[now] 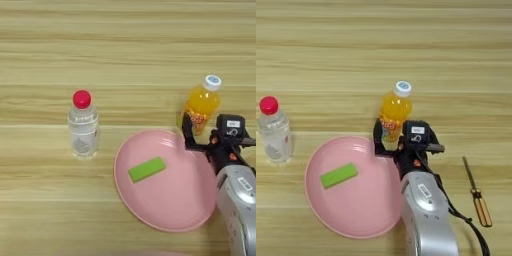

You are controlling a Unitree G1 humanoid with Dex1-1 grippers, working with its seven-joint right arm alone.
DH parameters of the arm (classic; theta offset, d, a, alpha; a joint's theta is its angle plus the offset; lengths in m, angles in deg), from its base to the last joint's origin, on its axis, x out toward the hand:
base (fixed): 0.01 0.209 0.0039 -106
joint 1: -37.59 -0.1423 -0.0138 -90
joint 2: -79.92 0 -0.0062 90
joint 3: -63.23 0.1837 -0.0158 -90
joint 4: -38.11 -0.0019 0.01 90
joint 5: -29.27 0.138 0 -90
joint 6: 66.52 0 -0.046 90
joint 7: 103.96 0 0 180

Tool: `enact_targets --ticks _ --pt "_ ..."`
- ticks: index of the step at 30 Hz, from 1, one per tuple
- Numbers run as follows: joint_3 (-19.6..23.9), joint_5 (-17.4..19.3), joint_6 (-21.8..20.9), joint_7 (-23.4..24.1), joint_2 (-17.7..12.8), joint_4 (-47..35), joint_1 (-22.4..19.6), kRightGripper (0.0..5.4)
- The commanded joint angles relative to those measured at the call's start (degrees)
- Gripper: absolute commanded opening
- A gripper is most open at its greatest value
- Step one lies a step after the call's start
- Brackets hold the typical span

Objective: Move the objects on the table

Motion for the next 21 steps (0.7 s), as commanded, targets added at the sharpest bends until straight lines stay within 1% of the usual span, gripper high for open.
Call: enact_targets --ticks 1,7,10,12,15,17,21 --pt "-1.7 1.0 0.3 -0.2 0.5 -7.3 1.9 5.38" --pt "-6.2 0.4 2.4 -0.3 1.0 -14.5 7.6 5.38" --pt "-6.7 1.0 3.6 -0.7 0.5 -17.6 10.1 5.38" --pt "-7.1 1.3 4.6 -1.2 -0.1 -19.9 12.0 5.38" --pt "-9.3 1.0 5.5 -2.2 -1.3 -22.5 14.6 5.38" --pt "-11.4 0.5 5.4 -3.0 -2.5 -23.3 16.3 5.38" --pt "-14.2 -0.3 4.8 -3.9 -4.2 -23.3 19.0 5.38"
